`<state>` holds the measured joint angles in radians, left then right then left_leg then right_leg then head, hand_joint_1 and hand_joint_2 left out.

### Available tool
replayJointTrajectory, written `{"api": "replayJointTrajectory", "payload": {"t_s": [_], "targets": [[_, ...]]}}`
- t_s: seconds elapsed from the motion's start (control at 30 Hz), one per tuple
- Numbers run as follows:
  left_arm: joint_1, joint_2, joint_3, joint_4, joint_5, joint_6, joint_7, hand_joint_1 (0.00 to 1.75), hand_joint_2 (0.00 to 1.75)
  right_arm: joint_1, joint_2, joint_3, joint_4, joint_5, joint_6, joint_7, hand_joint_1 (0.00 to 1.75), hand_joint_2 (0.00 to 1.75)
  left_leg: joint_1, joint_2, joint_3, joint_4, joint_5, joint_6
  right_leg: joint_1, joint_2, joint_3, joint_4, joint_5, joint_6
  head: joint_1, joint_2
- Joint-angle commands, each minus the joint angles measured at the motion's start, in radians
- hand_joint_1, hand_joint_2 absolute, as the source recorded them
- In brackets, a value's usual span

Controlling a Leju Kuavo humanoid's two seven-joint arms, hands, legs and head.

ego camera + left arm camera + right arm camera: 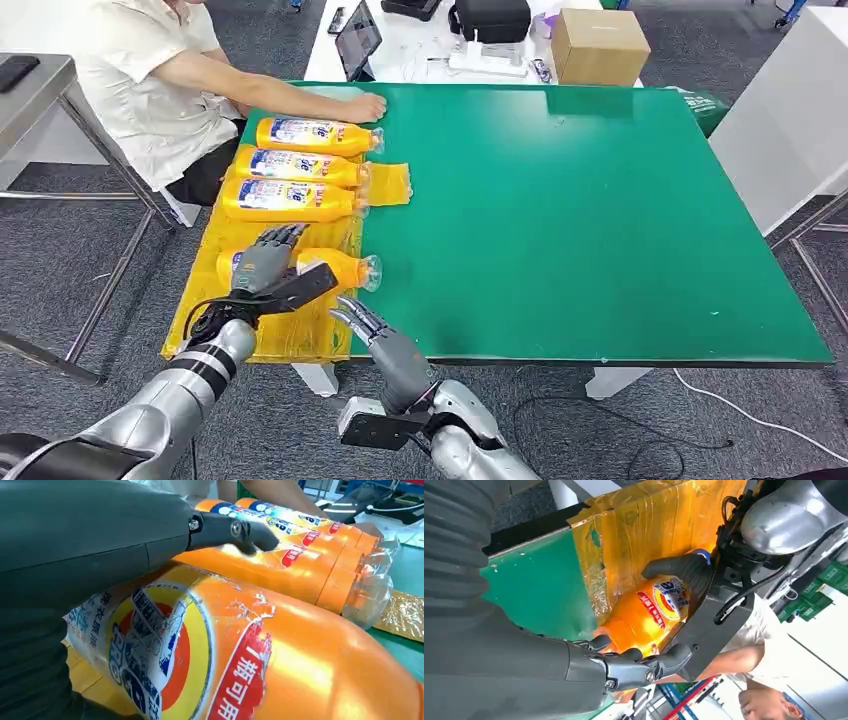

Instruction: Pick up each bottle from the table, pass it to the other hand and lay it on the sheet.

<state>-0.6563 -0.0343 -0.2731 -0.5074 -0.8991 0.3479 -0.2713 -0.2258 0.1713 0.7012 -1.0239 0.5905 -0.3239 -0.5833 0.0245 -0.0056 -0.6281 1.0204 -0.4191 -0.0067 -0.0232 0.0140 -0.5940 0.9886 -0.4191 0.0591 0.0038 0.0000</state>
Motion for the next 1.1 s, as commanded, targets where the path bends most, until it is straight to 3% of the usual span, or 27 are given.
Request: {"api": "replayJointTrajectory", "payload": {"t_s": [0.03,0.37,0.53,0.67,0.83,1.1], "targets": [[0.033,-0.005,-0.096,-0.009,-0.029,-0.023,-0.022,0.0,1.75,-0.018,-0.037,0.036,0.019,-0.005,0.015,-0.004,0.0,1.75,0.0,0.001,0.004,-0.002,-0.001,0.002,0.001,-0.001,0.004,-0.002,0.0,-0.002,0.0,0.0],[0.038,-0.015,-0.121,-0.014,-0.048,-0.019,-0.004,0.0,1.75,-0.012,-0.036,0.033,0.019,-0.007,0.015,-0.003,0.0,1.75,0.0,0.0,0.005,-0.001,-0.001,0.002,0.001,-0.002,0.005,-0.002,-0.001,-0.003,0.0,0.0],[0.04,-0.039,-0.128,-0.045,-0.067,0.081,0.022,0.0,1.75,-0.007,-0.033,0.028,0.028,-0.007,0.015,0.002,0.0,1.75,0.0,-0.001,0.003,-0.001,0.0,0.002,0.0,-0.002,0.003,-0.001,-0.001,-0.002,0.0,0.0],[0.03,-0.058,-0.157,-0.073,-0.065,0.025,0.025,0.0,1.75,-0.008,-0.028,0.023,0.031,-0.007,0.01,0.001,0.0,1.75,0.0,-0.003,0.002,0.0,-0.001,0.002,0.001,-0.004,0.003,-0.001,-0.001,-0.002,0.0,0.0],[0.076,-0.074,-0.166,-0.171,-0.057,0.132,0.002,0.0,1.75,-0.004,-0.03,0.012,0.041,0.0,0.001,0.009,0.0,1.75,0.0,-0.001,0.001,0.0,0.0,0.001,0.0,-0.002,0.002,-0.001,-0.001,-0.001,0.0,0.0],[0.069,-0.104,-0.221,-0.23,-0.034,0.098,0.018,0.0,1.75,-0.015,-0.013,0.01,0.071,-0.004,-0.007,0.002,0.0,1.75,0.0,-0.004,0.001,0.0,0.0,0.002,0.0,-0.006,0.001,-0.001,-0.001,-0.002,0.0,0.0]]}}
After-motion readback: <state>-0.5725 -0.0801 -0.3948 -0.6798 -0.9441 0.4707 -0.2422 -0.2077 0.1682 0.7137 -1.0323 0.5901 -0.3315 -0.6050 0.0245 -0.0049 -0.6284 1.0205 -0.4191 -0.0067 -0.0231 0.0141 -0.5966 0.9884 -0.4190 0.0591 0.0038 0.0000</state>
